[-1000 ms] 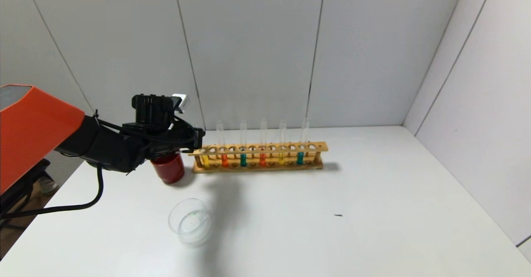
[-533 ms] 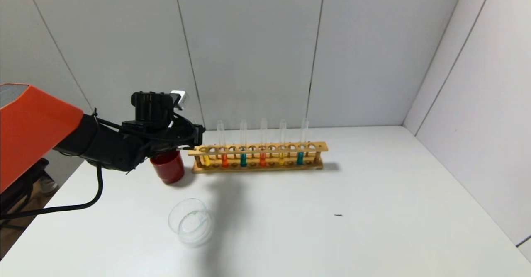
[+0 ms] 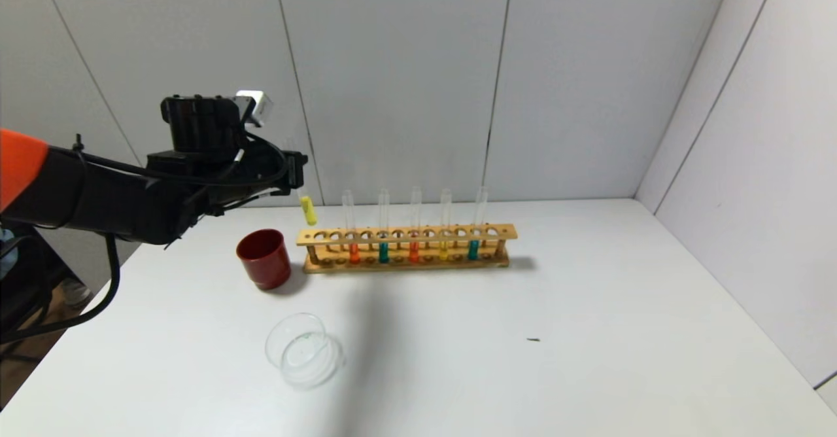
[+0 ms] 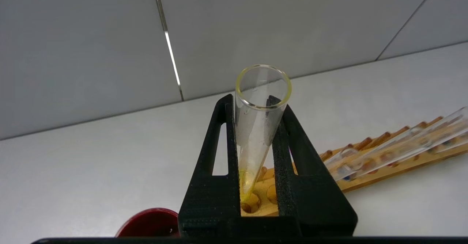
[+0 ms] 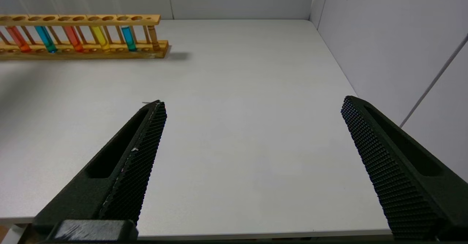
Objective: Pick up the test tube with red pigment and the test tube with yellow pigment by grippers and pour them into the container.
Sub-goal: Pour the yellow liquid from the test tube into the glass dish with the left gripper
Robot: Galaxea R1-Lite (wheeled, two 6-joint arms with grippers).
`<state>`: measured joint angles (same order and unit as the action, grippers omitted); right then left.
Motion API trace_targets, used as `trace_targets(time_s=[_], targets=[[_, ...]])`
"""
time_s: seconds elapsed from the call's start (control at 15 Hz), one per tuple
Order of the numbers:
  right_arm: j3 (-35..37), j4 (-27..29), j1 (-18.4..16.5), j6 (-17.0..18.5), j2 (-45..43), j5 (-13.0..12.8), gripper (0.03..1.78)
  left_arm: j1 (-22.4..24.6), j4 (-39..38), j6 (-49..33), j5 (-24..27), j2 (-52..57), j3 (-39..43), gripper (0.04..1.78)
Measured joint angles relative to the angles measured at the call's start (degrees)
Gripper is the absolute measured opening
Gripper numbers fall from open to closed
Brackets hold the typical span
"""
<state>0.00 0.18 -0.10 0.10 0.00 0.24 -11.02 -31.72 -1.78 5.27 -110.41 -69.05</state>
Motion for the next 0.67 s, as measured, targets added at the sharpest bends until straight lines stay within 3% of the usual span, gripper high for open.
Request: trace_targets(time_s=[0.47, 0.67], targets=[[0.0, 0.0, 0.0, 0.0, 0.0, 0.0, 1.75, 2.2, 8.4, 4.2, 1.2, 10.2, -1.6, 0.31], [0.0, 0.0, 0.0, 0.0, 0.0, 0.0, 1.75, 10.2, 16.9, 11.0, 11.0, 14.3, 0.2, 0.31]])
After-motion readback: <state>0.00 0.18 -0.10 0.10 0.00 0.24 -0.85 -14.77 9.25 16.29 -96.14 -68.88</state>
